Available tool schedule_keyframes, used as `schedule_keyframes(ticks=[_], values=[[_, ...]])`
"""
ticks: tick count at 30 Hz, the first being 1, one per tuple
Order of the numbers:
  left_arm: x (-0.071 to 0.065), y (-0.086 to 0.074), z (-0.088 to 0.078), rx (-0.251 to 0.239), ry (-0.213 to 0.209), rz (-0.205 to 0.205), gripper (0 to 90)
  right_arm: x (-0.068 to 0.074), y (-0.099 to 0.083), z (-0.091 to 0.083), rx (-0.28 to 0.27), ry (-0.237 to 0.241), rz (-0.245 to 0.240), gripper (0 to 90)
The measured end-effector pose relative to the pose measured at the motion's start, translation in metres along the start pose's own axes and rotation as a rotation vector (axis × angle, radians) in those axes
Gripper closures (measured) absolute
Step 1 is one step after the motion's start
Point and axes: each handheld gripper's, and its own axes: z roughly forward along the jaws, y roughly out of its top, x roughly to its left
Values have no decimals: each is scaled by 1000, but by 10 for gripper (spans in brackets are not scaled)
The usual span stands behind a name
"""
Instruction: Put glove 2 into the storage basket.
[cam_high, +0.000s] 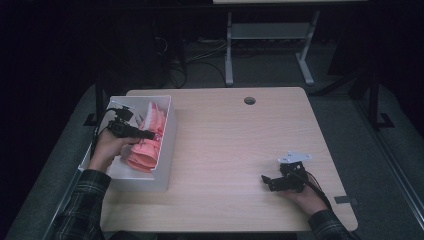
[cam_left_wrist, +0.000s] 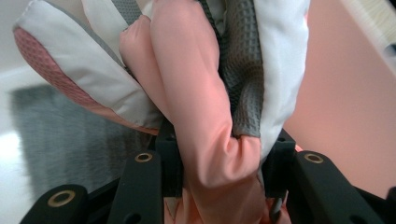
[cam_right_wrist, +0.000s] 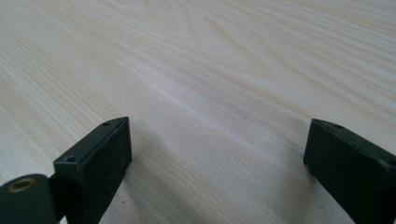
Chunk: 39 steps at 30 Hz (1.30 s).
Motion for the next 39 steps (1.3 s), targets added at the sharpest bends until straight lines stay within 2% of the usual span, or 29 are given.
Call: schedule_keyframes(ticks=[2, 8, 13, 18, 19, 20, 21, 25, 28, 33, 36, 37, 38, 39], values=[[1, -2, 9, 17, -8, -1, 584, 0, 0, 0, 0, -1, 0, 72], [5, -9, 13, -14, -18, -9, 549, 0, 0, 0, 0, -1, 1, 72], [11, -11, 13, -42, -21, -22, 382, 0, 0, 0, 0, -2, 1, 72], [11, -12, 10, -68, 16, -15, 206, 0, 0, 0, 0, -2, 1, 72], [10, -12, 5, -95, 55, -13, 167, 0, 0, 0, 0, -2, 1, 72], [10, -12, 5, -95, 55, -13, 165, 0, 0, 0, 0, -2, 1, 72], [9, -10, -3, -96, 74, -2, 145, 0, 0, 0, 0, -2, 1, 72], [3, -5, -17, -125, 83, 12, 140, 0, 0, 0, 0, -2, 1, 72], [-2, 1, -31, -135, 110, 35, 140, 0, 0, 0, 0, -2, 2, 72], [-13, 12, -50, -178, 113, 71, 140, 0, 0, 0, 0, -3, 2, 72], [-20, 16, -55, -187, 118, 94, 140, 0, 0, 0, 1, -3, 1, 72], [-30, 20, -59, -206, 108, 119, 140, 0, 0, 0, 0, -3, 2, 72], [-30, 20, -59, -206, 108, 119, 140, 0, 0, 0, 0, -3, 2, 72], [-42, 25, -62, -222, 104, 147, 140, 0, 0, 0, 1, -3, 2, 72]])
